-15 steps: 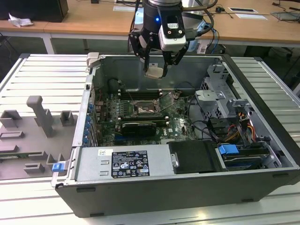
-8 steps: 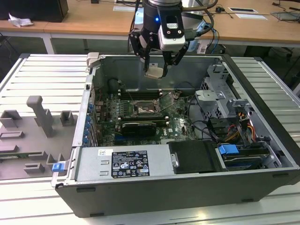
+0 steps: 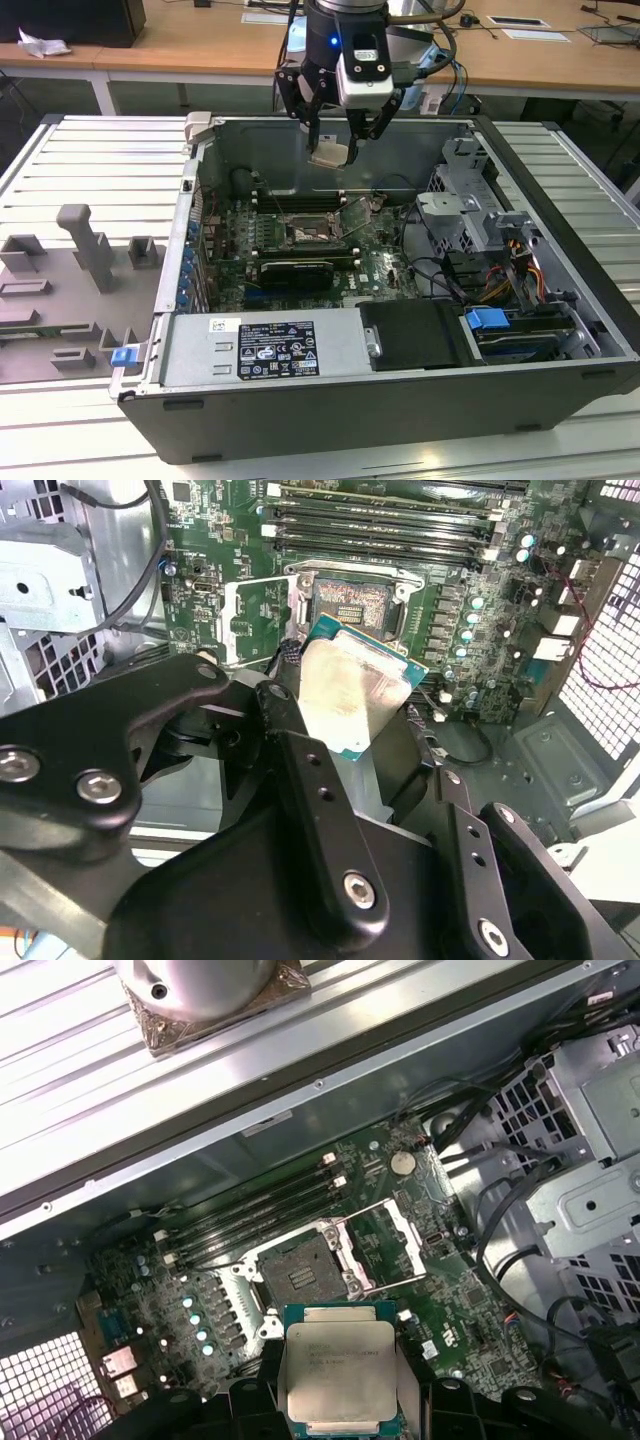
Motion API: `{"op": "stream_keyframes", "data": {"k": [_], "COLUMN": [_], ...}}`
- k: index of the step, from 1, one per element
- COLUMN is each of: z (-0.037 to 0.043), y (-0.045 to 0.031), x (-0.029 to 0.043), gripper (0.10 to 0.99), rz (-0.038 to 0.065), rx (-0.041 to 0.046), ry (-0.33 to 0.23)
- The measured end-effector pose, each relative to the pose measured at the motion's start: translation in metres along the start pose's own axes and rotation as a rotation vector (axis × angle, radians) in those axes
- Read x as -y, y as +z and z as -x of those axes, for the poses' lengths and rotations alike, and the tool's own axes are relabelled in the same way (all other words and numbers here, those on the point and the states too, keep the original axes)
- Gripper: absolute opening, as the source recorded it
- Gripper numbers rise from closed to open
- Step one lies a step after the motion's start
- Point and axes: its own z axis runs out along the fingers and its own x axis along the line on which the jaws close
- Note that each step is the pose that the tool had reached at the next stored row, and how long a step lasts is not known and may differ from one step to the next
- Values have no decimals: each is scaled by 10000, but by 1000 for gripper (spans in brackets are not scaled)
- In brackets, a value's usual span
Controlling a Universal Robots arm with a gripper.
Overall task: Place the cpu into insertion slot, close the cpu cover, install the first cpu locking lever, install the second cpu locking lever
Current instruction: 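Place the cpu into insertion slot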
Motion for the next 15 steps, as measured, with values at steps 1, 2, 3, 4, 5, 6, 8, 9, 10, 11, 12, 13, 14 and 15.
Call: {"op": "stream_keyframes", "data": {"k": [1,2,3,4,5,6,8,9,10,11,12,13,14,15], "z": [0,0,0,0,0,0,0,0,0,0,0,0,0,0], "y": [0,0,0,0,0,0,0,0,0,0,0,0,0,0], "x": [0,0,0,0,0,0,0,0,0,0,0,0,0,0], "gripper": [529,529,529,529,529,529,529,529,529,529,529,529,529,529], "rz": [0,1,2,3,3,3,4,5,5,6,6,7,7,9], "rx": [2,5,8,10,12,14,19,22,25,27,28,32,35,39], "ry": [23,61,85,110,137,159,215,247,269,295,317,352,390,438]}}
